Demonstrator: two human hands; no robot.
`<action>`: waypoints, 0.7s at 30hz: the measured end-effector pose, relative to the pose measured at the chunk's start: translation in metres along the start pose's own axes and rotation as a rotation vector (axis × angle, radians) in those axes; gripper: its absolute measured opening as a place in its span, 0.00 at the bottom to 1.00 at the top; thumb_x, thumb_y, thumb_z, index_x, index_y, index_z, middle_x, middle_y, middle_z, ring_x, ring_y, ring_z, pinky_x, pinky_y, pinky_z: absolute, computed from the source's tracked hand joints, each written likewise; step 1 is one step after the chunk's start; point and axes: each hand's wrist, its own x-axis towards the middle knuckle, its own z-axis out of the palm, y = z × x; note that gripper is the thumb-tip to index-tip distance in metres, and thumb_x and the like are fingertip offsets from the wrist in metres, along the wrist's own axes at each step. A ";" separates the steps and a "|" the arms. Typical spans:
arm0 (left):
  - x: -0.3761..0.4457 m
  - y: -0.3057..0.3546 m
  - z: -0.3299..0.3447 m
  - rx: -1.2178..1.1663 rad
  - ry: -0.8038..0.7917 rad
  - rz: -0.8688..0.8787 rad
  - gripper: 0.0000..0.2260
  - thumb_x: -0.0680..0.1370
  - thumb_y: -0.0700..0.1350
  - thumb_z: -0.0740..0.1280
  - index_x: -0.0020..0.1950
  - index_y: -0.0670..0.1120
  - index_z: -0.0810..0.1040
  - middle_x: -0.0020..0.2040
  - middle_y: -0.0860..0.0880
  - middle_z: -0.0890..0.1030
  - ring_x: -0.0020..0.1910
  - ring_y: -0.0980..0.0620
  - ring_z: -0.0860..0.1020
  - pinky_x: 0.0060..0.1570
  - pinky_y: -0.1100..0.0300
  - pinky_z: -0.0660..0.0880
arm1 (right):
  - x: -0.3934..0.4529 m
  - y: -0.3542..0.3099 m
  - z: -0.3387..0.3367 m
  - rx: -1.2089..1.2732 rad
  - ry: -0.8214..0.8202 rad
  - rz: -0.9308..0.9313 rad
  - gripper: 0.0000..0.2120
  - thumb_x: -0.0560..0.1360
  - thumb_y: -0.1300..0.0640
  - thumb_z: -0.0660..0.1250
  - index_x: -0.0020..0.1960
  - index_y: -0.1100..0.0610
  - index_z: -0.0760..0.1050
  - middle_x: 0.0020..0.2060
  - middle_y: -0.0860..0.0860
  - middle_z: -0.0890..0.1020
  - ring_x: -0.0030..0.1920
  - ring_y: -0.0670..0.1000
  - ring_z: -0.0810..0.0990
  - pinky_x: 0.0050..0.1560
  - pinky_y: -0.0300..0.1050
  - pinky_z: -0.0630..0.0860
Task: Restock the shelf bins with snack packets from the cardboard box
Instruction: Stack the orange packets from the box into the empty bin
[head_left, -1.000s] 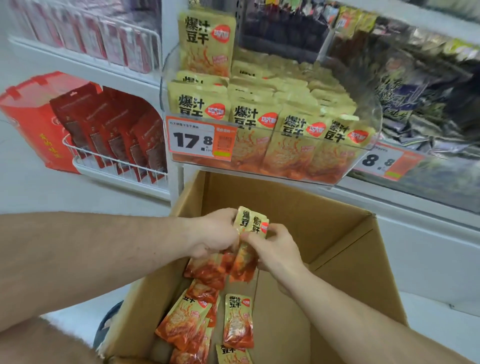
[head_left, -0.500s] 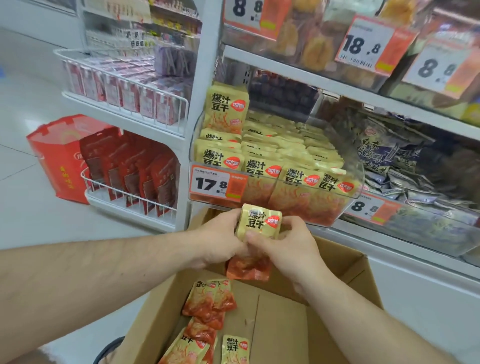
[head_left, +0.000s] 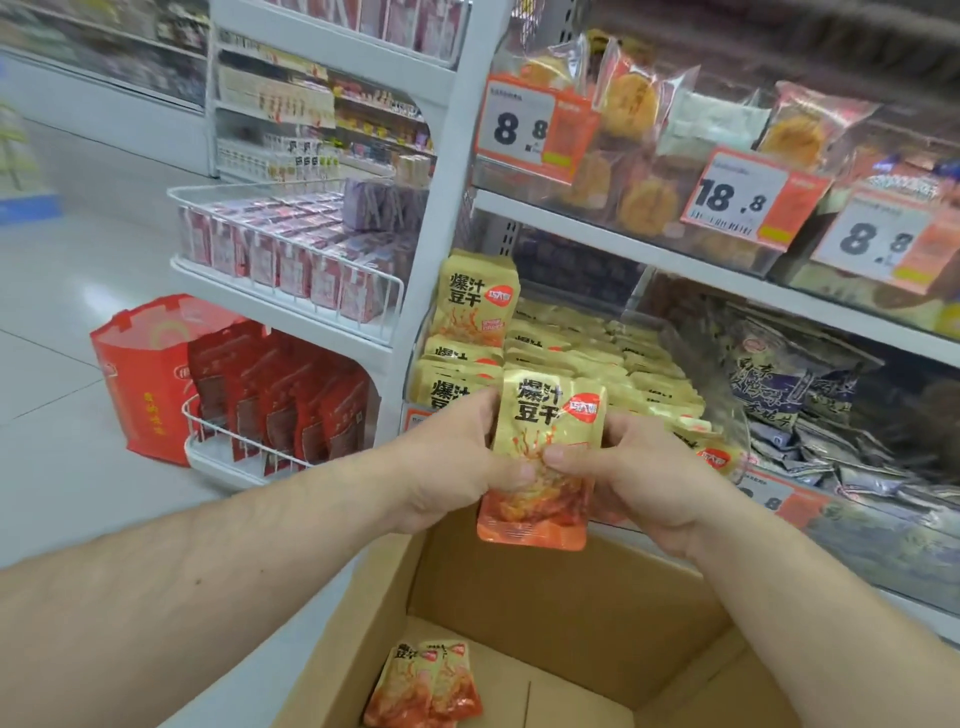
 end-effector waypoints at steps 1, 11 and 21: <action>0.002 0.002 -0.001 0.012 0.016 0.013 0.24 0.76 0.27 0.66 0.66 0.51 0.73 0.59 0.47 0.83 0.59 0.50 0.81 0.62 0.50 0.77 | 0.002 -0.003 0.000 0.025 0.000 -0.005 0.17 0.67 0.60 0.76 0.55 0.60 0.81 0.50 0.57 0.86 0.51 0.59 0.85 0.52 0.57 0.80; 0.017 0.019 -0.029 0.818 0.381 0.315 0.35 0.72 0.53 0.70 0.77 0.51 0.61 0.67 0.54 0.68 0.66 0.54 0.68 0.66 0.63 0.64 | 0.018 -0.041 -0.017 -0.005 0.307 -0.300 0.08 0.67 0.61 0.76 0.46 0.58 0.82 0.39 0.48 0.87 0.37 0.42 0.84 0.40 0.39 0.78; 0.042 -0.005 -0.058 1.600 0.349 0.199 0.44 0.69 0.75 0.56 0.78 0.49 0.59 0.76 0.52 0.65 0.78 0.50 0.56 0.75 0.39 0.41 | 0.063 -0.064 -0.008 -0.318 0.546 -0.529 0.10 0.68 0.58 0.79 0.43 0.44 0.82 0.41 0.42 0.86 0.46 0.45 0.84 0.54 0.55 0.81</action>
